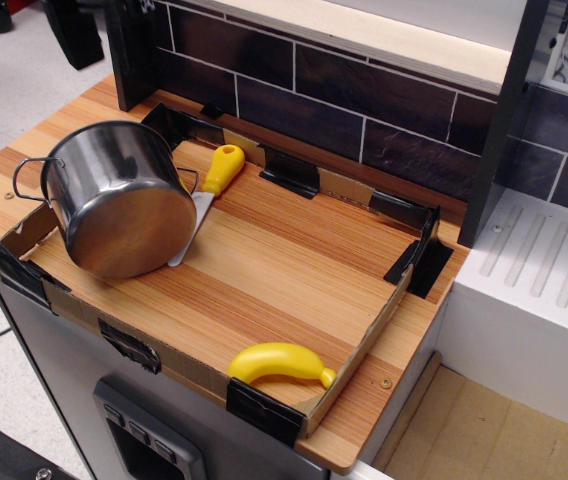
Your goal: Upright metal pot
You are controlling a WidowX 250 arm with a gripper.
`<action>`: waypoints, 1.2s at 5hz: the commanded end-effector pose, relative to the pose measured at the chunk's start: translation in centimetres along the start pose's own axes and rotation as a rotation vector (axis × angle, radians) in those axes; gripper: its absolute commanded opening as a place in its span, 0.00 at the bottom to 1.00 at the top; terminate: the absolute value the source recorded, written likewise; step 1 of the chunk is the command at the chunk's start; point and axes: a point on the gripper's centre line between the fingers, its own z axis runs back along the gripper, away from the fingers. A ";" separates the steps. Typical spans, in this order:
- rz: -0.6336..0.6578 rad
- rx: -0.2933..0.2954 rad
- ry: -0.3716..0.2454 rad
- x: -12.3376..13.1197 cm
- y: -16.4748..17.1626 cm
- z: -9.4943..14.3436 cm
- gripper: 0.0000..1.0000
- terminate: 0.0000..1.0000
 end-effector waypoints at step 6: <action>-0.067 -0.167 0.223 -2.7 -2.2 -4.9 1.00 0.00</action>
